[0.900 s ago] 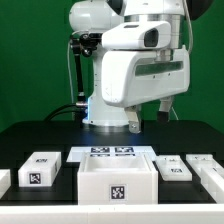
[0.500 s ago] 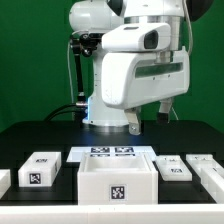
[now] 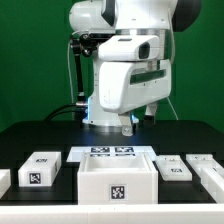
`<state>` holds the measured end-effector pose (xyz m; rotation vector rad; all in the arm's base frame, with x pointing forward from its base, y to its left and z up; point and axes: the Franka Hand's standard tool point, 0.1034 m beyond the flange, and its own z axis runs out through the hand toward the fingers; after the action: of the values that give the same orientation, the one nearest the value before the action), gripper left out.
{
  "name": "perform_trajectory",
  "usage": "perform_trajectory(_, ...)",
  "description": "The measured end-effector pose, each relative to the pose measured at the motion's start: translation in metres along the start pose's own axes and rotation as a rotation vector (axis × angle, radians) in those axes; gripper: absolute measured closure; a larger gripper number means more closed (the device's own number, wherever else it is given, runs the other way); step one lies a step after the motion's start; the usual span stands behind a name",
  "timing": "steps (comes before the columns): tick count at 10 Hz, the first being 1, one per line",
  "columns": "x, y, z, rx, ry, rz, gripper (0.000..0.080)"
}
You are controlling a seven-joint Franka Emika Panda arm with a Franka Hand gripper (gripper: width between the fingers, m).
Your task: Assemble cabinet
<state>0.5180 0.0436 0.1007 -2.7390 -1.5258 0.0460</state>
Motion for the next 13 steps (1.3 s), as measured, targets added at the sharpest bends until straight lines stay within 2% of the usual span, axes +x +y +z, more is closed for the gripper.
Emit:
perform_trajectory(3, -0.001, 0.001, 0.001, 0.001, -0.001, -0.181, 0.0150)
perform_trajectory(4, -0.003, -0.003, 0.005, -0.016, 0.002, -0.274, 0.0150)
perform_trajectory(6, -0.014, -0.005, 0.011, -0.006, -0.007, -0.513, 0.0150)
perform_trajectory(9, -0.014, -0.005, 0.014, -0.006, -0.005, -0.532, 0.0150)
perform_trajectory(10, -0.019, -0.007, 0.023, -0.026, 0.009, -0.551, 0.0150)
perform_trajectory(11, -0.029, -0.013, 0.033, -0.014, 0.008, -0.543, 0.0150)
perform_trajectory(13, -0.036, -0.018, 0.049, 0.012, 0.004, -0.534, 0.0150)
